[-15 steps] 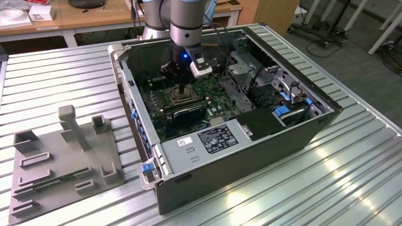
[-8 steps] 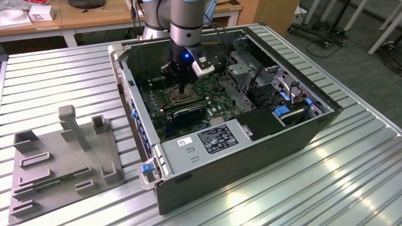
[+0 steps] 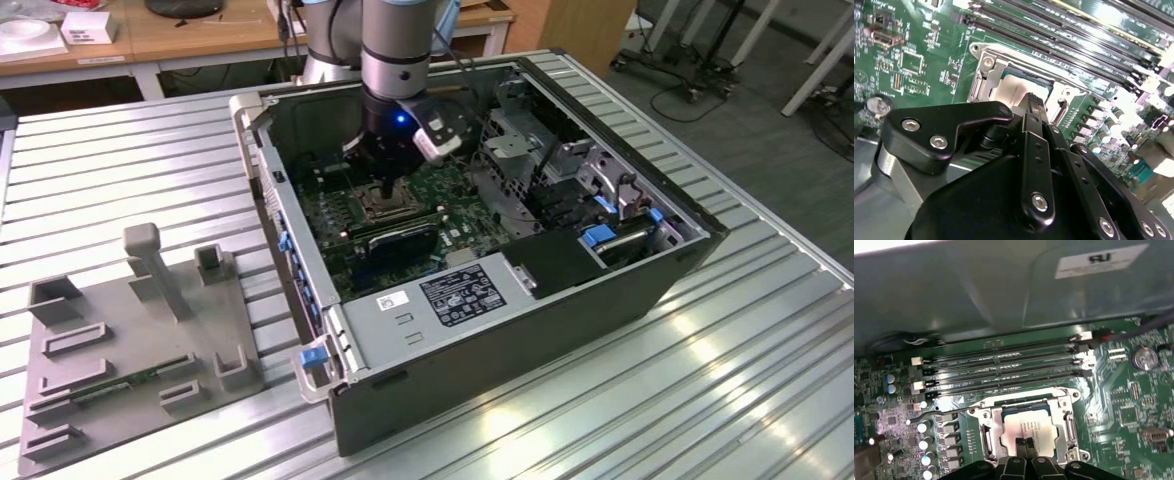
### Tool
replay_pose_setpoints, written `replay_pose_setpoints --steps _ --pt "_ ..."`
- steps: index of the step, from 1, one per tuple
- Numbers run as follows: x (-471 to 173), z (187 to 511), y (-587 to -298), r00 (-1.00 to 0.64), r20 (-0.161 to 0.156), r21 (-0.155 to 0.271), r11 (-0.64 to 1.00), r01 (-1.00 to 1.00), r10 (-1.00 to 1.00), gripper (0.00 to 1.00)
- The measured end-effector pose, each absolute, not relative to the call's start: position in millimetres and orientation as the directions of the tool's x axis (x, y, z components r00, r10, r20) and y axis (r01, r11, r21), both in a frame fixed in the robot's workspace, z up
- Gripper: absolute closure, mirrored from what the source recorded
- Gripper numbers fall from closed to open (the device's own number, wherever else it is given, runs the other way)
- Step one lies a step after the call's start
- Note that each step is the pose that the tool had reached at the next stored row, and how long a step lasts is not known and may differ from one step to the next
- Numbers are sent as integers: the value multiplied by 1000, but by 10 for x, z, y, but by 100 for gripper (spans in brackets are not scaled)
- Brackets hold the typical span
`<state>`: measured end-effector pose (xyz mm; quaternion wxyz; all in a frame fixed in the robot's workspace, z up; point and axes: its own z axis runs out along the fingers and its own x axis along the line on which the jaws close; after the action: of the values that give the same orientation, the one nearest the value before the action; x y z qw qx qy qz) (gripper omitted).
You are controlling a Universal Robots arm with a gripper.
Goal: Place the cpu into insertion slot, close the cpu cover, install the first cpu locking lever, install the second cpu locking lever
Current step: 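Close the cpu cover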
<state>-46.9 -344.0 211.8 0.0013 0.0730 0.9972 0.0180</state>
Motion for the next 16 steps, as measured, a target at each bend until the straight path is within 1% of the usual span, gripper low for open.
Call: replay_pose_setpoints --steps 7,16 --pt "-469 2107 -3440 -998 -17 45 997 56 56 89" --pt "-530 2101 -3440 -999 -18 44 998 47 48 89"
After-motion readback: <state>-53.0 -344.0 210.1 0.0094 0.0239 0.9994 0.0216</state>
